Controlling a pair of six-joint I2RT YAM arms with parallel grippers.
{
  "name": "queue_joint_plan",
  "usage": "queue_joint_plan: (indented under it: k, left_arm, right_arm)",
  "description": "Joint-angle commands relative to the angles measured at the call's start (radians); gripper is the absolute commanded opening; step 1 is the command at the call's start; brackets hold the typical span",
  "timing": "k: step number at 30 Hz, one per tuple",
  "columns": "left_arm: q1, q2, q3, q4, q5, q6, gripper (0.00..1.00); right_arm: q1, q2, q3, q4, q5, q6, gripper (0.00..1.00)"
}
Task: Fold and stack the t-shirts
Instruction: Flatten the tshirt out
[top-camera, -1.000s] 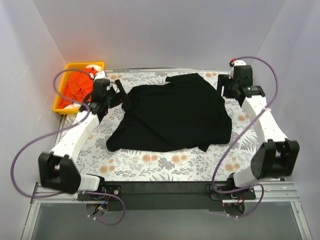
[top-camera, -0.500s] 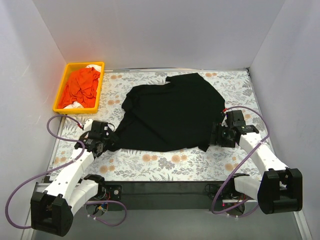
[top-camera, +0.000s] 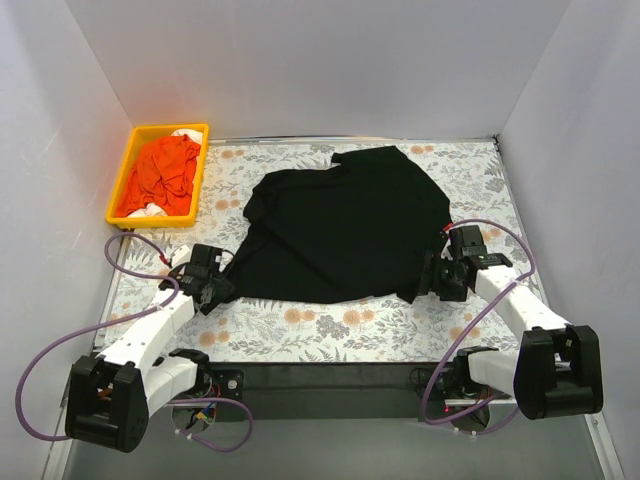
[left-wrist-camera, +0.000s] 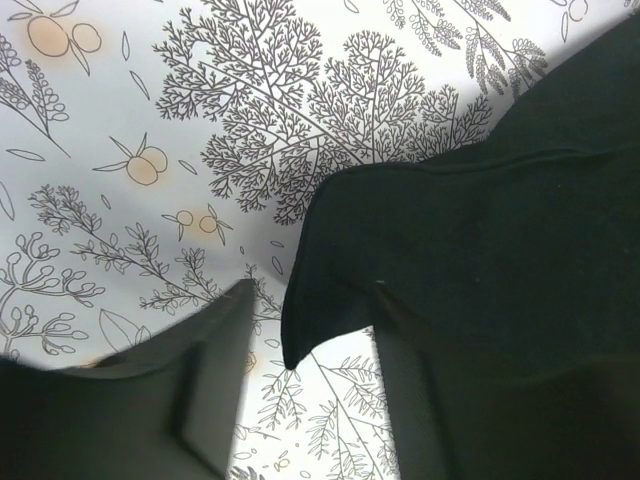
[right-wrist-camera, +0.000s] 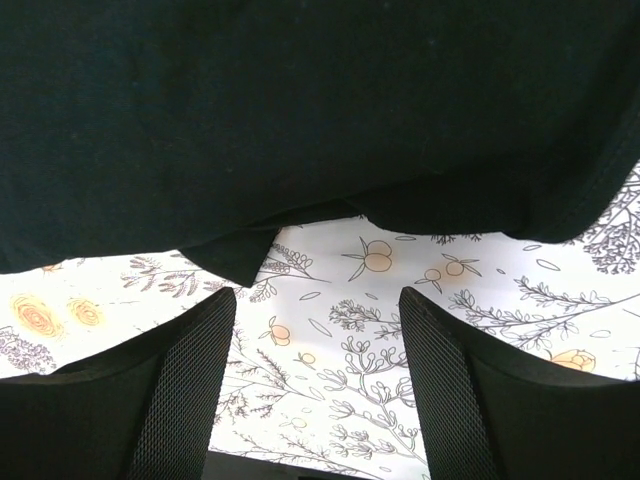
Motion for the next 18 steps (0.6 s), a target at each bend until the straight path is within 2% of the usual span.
queue_joint_plan:
  k: [1, 4, 7, 8, 10, 14, 18]
  left_arm:
    - [0.004, 0.001, -0.006, 0.061, -0.024, 0.004, 0.42]
    - [0.004, 0.009, -0.009, 0.08, -0.01, 0.017, 0.31]
    - [0.004, 0.004, -0.012, 0.086, -0.001, 0.023, 0.17]
    - [0.004, 0.003, -0.012, 0.085, 0.002, 0.023, 0.07]
    - [0.004, -0.011, -0.006, 0.083, 0.004, 0.034, 0.0]
    - [0.004, -0.034, 0.013, 0.068, -0.01, 0.043, 0.0]
    - [0.006, -0.051, 0.018, 0.066, 0.001, 0.047, 0.0]
  right_arm:
    - [0.001, 0.012, -0.015, 0.048, -0.021, 0.007, 0.61]
    - [0.003, 0.027, -0.024, 0.075, -0.044, 0.014, 0.6]
    - [0.001, 0.041, -0.035, 0.112, -0.041, 0.02, 0.57]
    - [0.001, 0.055, -0.024, 0.117, -0.035, 0.022, 0.56]
    - [0.0, 0.072, -0.01, 0.134, -0.02, 0.036, 0.56]
    - [0.001, 0.139, 0.031, 0.187, 0.0, 0.056, 0.56]
    - [0.001, 0.205, 0.169, 0.212, 0.033, 0.05, 0.56]
